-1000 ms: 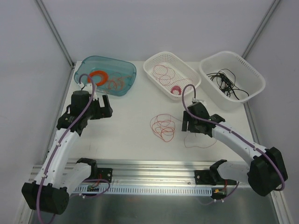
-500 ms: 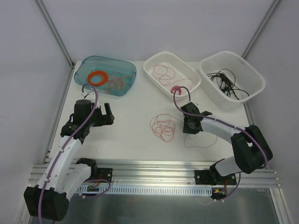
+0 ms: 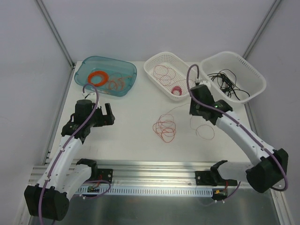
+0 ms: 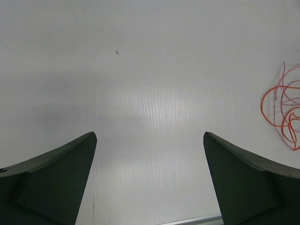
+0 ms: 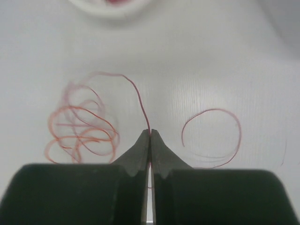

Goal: Untangle the cables

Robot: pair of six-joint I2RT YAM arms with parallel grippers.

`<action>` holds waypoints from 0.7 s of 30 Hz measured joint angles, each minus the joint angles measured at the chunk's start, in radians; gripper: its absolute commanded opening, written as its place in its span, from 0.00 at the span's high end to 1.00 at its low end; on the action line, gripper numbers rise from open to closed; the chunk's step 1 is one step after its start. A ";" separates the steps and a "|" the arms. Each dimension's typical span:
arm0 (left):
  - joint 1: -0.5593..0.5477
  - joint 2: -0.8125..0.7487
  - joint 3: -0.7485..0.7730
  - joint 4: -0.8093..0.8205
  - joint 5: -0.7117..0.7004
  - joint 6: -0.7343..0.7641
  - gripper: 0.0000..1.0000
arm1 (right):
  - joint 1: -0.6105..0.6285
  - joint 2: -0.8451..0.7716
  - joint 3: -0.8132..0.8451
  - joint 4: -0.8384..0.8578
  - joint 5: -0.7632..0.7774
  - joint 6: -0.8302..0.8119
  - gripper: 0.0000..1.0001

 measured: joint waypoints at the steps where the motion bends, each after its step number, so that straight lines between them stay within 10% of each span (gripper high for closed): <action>1: 0.000 0.002 0.000 0.000 0.000 0.000 0.01 | 0.000 -0.027 0.074 -0.026 0.009 -0.026 0.99; 13: 0.000 0.009 0.000 0.000 0.000 0.000 0.01 | 0.000 -0.131 0.802 -0.100 -0.076 -0.304 0.99; 21: 0.000 0.010 0.000 0.000 0.000 0.000 0.01 | 0.000 -0.198 0.624 0.035 -0.108 -0.359 0.99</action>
